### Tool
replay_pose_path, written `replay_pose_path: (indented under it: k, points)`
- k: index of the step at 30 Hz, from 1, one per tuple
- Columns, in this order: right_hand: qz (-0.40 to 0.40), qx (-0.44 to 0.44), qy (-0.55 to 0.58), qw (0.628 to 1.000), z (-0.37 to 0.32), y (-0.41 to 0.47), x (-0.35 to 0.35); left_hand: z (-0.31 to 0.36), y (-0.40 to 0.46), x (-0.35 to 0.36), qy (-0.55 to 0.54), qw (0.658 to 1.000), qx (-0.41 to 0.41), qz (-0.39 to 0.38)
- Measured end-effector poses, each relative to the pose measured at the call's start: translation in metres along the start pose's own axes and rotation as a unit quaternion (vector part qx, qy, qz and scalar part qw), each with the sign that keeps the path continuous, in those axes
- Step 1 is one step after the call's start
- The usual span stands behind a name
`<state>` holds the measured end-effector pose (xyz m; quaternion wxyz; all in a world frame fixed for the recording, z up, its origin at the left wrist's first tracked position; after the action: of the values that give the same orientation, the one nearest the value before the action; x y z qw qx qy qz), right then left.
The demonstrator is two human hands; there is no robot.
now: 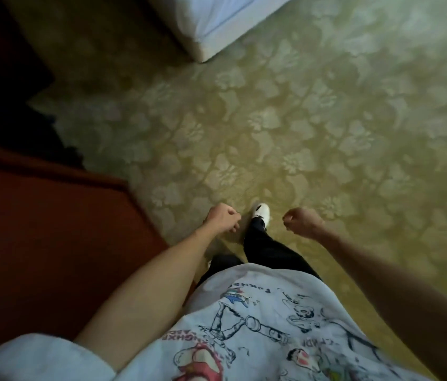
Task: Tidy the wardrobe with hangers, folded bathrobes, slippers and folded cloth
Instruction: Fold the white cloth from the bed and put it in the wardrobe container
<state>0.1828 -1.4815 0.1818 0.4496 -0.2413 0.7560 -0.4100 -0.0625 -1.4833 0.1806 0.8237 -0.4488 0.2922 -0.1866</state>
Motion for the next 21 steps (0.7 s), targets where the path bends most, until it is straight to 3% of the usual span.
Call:
replay_pose_path:
  k: [8, 15, 21]
  points:
    - [0.055, 0.035, 0.127, 0.990, 0.074, 0.032, -0.099, 0.116, 0.071, -0.033, 0.108, 0.994, -0.013, 0.005]
    - [0.062, -0.045, 0.144, 0.987, 0.010, 0.103, -0.206, 0.146, 0.101, -0.069, 0.091, 0.994, -0.049, 0.041]
    - [0.057, -0.091, 0.076, 0.991, -0.043, 0.190, -0.311, 0.191, 0.167, -0.098, 0.088, 0.994, -0.061, 0.034]
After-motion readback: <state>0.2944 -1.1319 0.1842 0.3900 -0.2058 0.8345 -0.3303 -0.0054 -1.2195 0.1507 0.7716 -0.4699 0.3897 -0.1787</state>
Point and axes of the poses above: each hand's wrist, its own y-axis towards the middle knuckle, its own x-axis out of the palm, z = x × y, the point moved 1 cm from there along y, towards the middle knuckle, and after that the axes turned 3 degrees about x, right-handed, at the moved point
